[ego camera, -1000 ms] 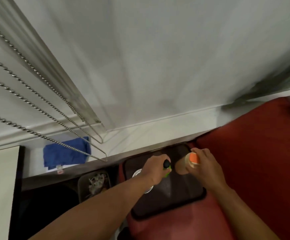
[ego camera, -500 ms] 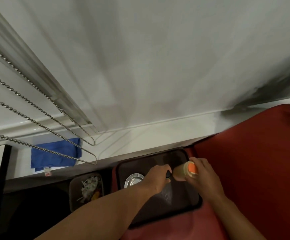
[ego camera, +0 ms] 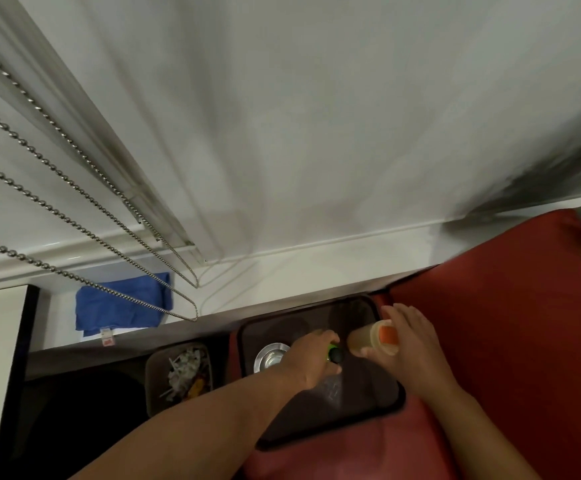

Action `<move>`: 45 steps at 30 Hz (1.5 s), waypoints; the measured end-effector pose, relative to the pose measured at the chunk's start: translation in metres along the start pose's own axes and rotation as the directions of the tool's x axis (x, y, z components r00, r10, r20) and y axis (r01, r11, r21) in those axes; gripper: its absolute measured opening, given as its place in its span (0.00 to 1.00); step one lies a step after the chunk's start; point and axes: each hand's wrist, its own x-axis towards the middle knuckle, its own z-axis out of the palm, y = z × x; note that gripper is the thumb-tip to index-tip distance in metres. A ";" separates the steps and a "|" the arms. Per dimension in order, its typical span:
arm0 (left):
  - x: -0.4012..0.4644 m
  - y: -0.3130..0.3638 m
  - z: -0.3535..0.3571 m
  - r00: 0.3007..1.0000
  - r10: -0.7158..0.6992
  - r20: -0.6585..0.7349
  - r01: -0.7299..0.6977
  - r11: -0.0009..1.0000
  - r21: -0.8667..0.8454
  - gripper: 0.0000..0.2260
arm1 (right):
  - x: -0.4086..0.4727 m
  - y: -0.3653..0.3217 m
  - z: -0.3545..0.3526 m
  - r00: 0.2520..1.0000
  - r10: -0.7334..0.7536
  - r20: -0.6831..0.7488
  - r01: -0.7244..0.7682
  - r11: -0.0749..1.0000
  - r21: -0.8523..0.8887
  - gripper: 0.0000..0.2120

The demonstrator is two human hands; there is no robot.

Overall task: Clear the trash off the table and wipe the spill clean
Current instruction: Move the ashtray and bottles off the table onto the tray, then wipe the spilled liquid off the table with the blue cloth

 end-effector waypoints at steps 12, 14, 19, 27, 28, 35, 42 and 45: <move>-0.113 -0.022 -0.103 0.994 0.001 -0.111 -0.006 0.999 -0.042 0.25 | -0.032 -0.146 -0.029 0.962 -0.273 0.001 0.254 0.895 0.367 0.30; -0.150 -0.027 -0.120 0.996 -0.006 -0.091 0.001 0.998 -0.055 0.20 | -0.040 -0.172 -0.029 0.950 -0.307 0.047 0.260 0.869 0.421 0.28; -0.234 -0.053 -0.149 0.986 -0.133 -0.096 0.131 0.991 -0.030 0.17 | -0.056 -0.244 -0.026 0.904 -0.412 0.115 0.320 0.830 0.457 0.24; -0.367 -0.102 -0.173 0.889 -0.326 -0.321 0.279 0.943 -0.184 0.15 | -0.086 -0.352 -0.016 0.781 -0.563 0.269 0.442 0.804 0.399 0.20; -0.383 -0.106 -0.173 0.874 -0.339 -0.348 0.292 0.939 -0.182 0.15 | -0.090 -0.363 -0.014 0.764 -0.574 0.293 0.454 0.802 0.388 0.20; -0.482 -0.136 -0.153 0.761 -0.453 -0.464 0.344 0.889 -0.304 0.14 | -0.124 -0.431 -0.010 0.650 -0.629 0.426 0.575 0.774 0.266 0.22; -0.542 -0.160 -0.125 0.672 -0.545 -0.502 0.395 0.837 -0.380 0.18 | -0.138 -0.468 0.000 0.610 -0.653 0.448 0.619 0.746 0.244 0.22; -0.556 -0.164 -0.118 0.629 -0.597 -0.498 0.436 0.801 -0.410 0.19 | -0.129 -0.479 0.004 0.606 -0.643 0.468 0.634 0.746 0.204 0.22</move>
